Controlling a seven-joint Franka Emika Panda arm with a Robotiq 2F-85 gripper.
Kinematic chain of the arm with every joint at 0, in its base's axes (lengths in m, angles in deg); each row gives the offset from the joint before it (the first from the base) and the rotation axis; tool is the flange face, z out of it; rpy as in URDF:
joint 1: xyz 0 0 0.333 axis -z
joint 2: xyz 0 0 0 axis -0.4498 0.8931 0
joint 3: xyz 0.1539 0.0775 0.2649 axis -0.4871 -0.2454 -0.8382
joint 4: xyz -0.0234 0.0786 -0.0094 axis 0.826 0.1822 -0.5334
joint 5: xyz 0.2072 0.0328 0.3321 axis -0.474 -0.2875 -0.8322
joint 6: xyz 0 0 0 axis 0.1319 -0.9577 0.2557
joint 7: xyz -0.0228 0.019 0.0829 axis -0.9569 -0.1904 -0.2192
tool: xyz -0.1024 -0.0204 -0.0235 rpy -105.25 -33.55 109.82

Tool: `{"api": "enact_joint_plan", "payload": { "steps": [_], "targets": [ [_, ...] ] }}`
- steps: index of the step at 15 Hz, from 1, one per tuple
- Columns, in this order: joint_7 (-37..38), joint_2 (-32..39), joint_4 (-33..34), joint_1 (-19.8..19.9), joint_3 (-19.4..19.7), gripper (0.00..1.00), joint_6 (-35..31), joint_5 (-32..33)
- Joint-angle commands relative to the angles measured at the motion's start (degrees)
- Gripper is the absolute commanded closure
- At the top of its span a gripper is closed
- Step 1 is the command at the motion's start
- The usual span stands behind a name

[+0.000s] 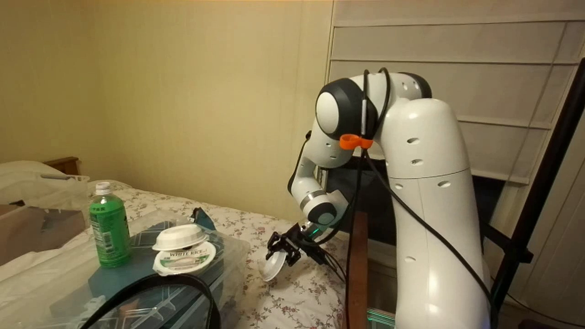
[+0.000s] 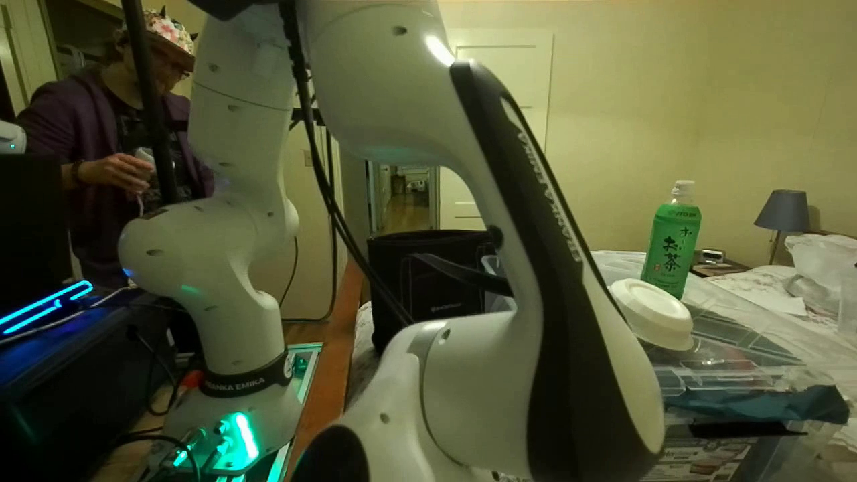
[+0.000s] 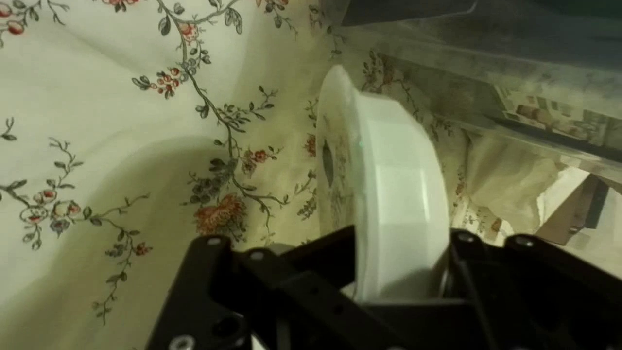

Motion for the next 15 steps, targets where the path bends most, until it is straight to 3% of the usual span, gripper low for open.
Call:
{"api": "enact_joint_plan", "payload": {
  "steps": [1, 4, 5, 7, 15],
  "targets": [
    [-0.9, -13.8, -7.4, 0.3, 1.7, 0.93, -0.7, 4.2],
    [-7.0, -22.0, -10.4, -1.3, 4.3, 0.93, 0.1, 4.2],
    [-8.9, -25.0, -11.4, 0.8, 2.2, 0.93, -1.0, 4.5],
    [-12.0, -30.7, -13.3, 1.1, 1.1, 0.93, -2.5, 4.4],
    [-19.5, -53.5, -22.0, 0.0, -10.3, 0.93, -2.5, -2.4]
  ]
}}
